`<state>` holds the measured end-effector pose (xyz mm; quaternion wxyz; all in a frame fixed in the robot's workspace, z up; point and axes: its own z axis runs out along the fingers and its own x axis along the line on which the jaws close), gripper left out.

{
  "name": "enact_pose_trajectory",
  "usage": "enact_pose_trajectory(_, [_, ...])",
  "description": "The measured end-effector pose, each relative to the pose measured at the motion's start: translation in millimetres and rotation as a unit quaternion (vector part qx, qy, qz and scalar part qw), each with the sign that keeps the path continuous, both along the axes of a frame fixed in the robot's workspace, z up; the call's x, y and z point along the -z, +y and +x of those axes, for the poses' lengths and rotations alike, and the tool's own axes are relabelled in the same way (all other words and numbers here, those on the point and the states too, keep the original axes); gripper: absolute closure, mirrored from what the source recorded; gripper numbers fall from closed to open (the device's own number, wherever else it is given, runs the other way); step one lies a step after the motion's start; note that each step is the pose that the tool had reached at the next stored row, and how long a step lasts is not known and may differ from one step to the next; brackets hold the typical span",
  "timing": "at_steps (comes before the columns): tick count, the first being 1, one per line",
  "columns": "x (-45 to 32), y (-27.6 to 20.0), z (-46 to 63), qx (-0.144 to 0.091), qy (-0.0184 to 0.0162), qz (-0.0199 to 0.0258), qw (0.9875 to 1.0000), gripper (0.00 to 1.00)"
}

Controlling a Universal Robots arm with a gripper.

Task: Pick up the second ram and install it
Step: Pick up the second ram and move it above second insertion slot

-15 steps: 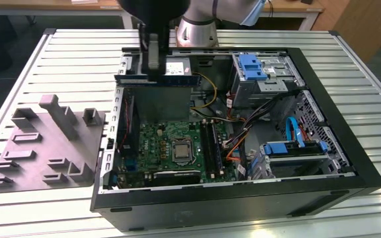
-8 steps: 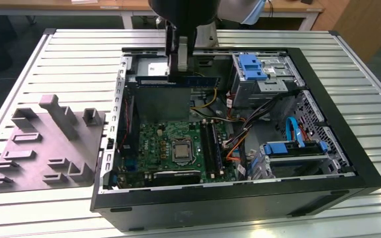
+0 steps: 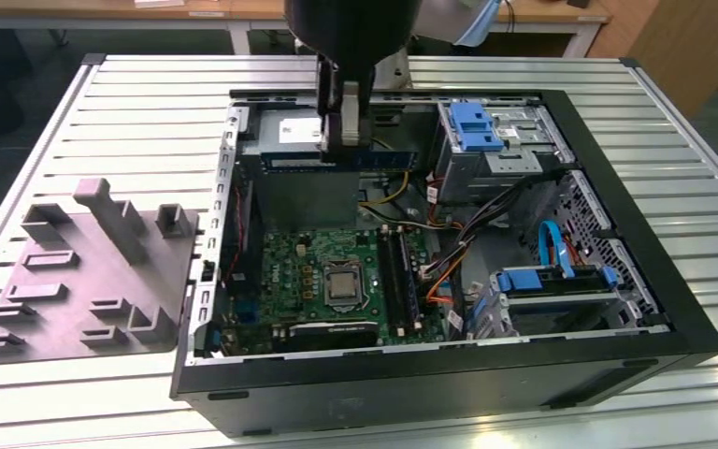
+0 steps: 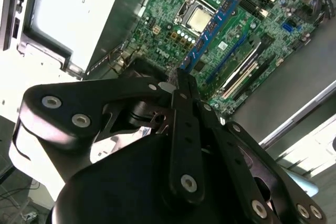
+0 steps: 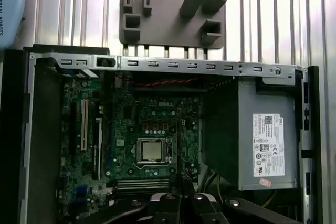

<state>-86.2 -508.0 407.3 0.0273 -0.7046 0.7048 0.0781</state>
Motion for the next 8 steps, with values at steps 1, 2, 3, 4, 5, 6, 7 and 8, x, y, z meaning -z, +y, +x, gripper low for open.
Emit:
enact_pose_trajectory(1, [1.5,0.1,2.2,0.000,0.0000,0.0000,1.0000,0.88])
enact_pose_trajectory(2, [2.9,0.2,4.9,0.000,0.0000,0.0000,1.0000,0.88])
enact_pose_trajectory(3, [4.4,0.4,7.7,0.000,0.0000,0.0000,1.0000,0.88])
enact_pose_trajectory(4, [6.1,0.7,10.3,0.000,0.0000,0.0000,1.0000,0.88])
enact_pose_trajectory(5, [8.0,0.8,12.3,0.000,0.0000,0.0001,1.0000,0.88])
enact_pose_trajectory(6, [9.8,1.0,13.9,0.000,0.0000,0.0001,1.0000,0.88])
enact_pose_trajectory(7, [11.6,1.2,15.1,0.000,0.0000,0.0001,1.0000,0.88])
enact_pose_trajectory(8, [13.3,1.3,16.1,0.000,0.0000,0.0000,1.0000,0.88])
